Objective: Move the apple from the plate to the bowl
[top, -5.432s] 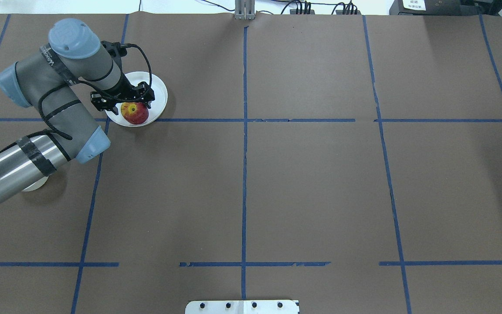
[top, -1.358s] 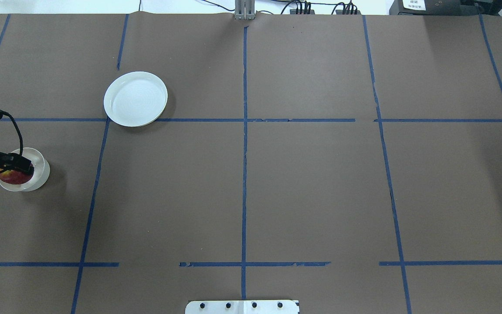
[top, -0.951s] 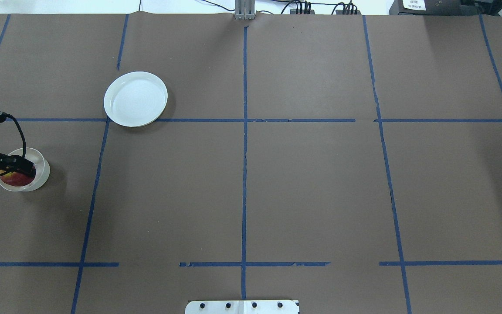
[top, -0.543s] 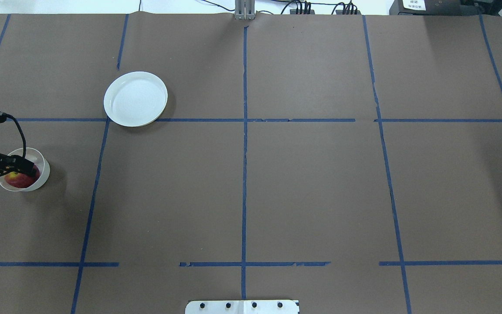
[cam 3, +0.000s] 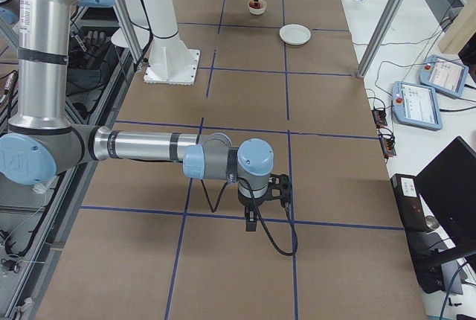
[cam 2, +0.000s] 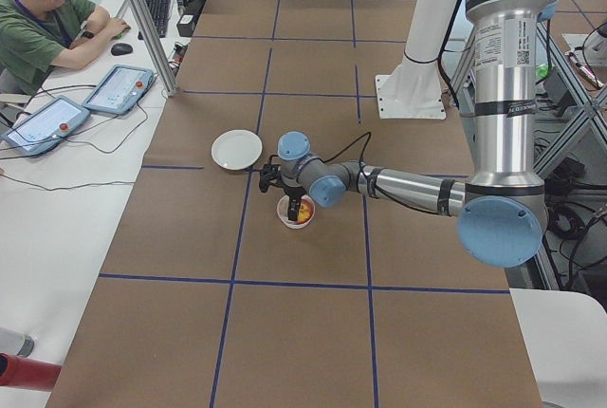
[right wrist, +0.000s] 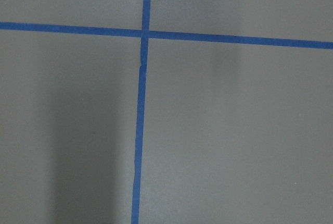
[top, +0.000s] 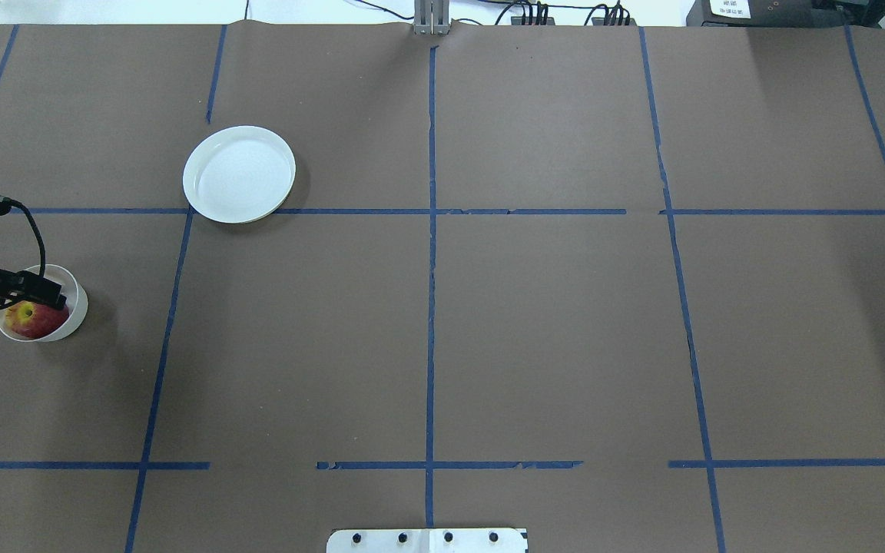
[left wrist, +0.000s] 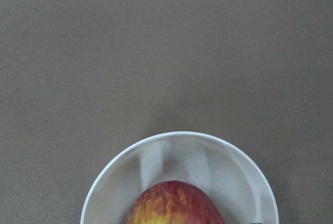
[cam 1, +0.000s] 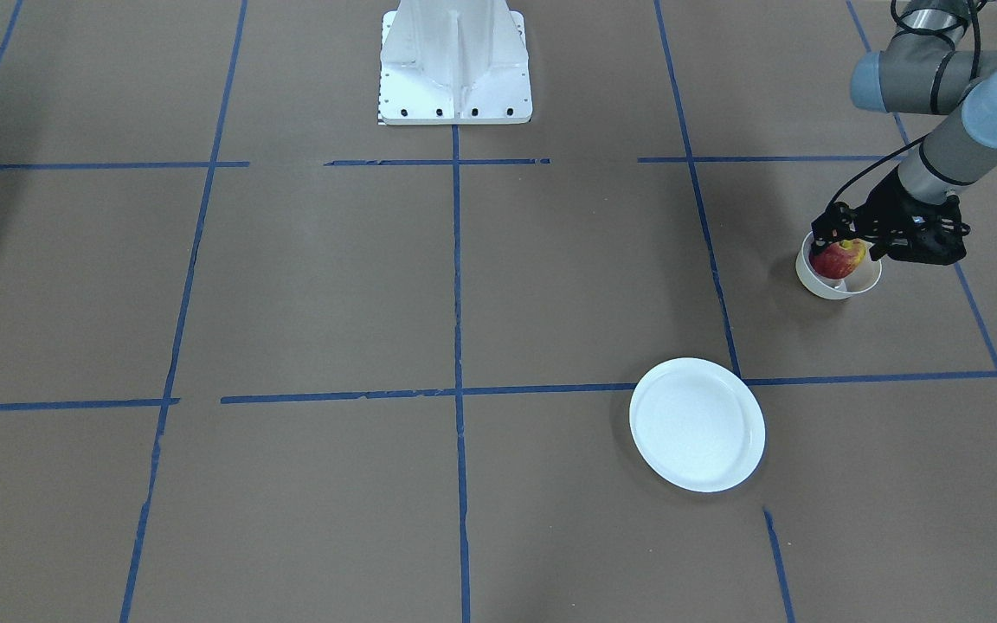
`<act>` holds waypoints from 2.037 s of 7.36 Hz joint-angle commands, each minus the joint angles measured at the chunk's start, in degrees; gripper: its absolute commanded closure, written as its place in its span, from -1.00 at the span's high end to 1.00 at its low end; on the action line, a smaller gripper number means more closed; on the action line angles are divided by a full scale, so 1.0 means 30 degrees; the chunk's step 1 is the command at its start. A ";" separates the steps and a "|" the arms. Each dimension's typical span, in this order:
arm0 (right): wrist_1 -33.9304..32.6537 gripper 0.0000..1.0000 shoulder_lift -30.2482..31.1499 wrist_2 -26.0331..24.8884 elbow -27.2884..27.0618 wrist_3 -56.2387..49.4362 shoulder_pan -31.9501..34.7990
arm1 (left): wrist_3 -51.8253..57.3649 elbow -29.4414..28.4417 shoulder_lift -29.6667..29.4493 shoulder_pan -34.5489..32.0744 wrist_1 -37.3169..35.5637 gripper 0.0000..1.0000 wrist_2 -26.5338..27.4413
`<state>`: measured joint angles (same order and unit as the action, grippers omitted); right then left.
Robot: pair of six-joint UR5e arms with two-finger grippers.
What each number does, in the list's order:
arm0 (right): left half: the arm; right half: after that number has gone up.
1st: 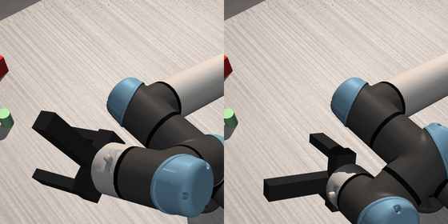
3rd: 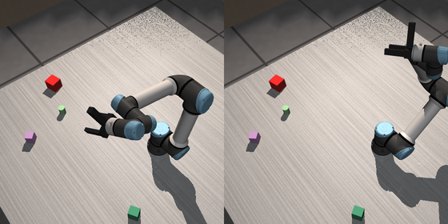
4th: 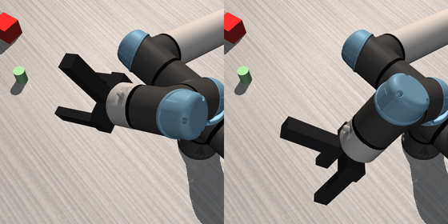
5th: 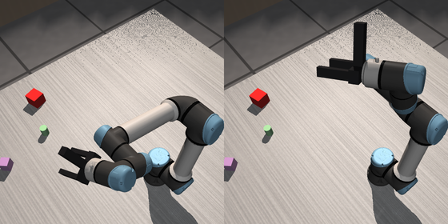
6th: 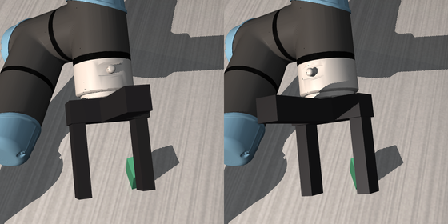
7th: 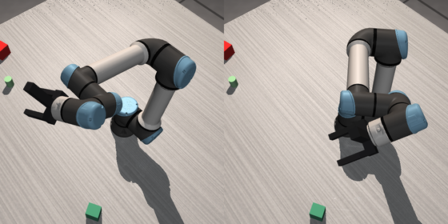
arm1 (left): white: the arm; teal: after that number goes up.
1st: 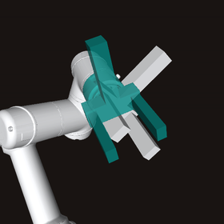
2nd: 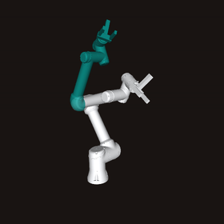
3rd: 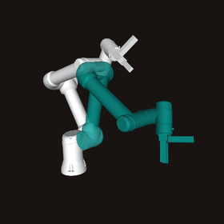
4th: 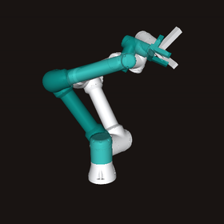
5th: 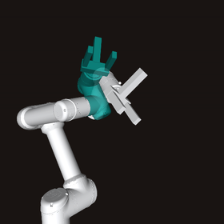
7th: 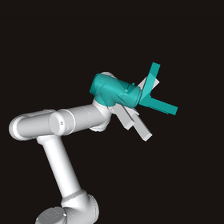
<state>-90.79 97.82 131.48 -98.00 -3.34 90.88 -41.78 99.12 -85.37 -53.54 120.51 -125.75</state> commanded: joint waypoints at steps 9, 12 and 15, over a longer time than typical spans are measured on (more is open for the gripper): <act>0.0000 1.00 0.0000 0.0000 0.0000 0.0000 0.0000 | 1.5627 0.0270 0.2732 -1.2123 -0.7739 1.00 -0.2145; 0.0000 1.00 0.0000 0.0000 0.0000 0.0000 0.0000 | 1.5743 0.0562 0.2909 -1.2123 -0.7593 1.00 -0.1997; 0.0000 1.00 0.0000 0.0001 0.0000 0.0000 0.0000 | 1.5743 0.0562 0.2645 -1.2152 -0.7563 1.00 -0.1969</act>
<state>-90.79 97.82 131.52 -98.00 -3.34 90.88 5.40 100.80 -77.29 -89.98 97.86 -131.64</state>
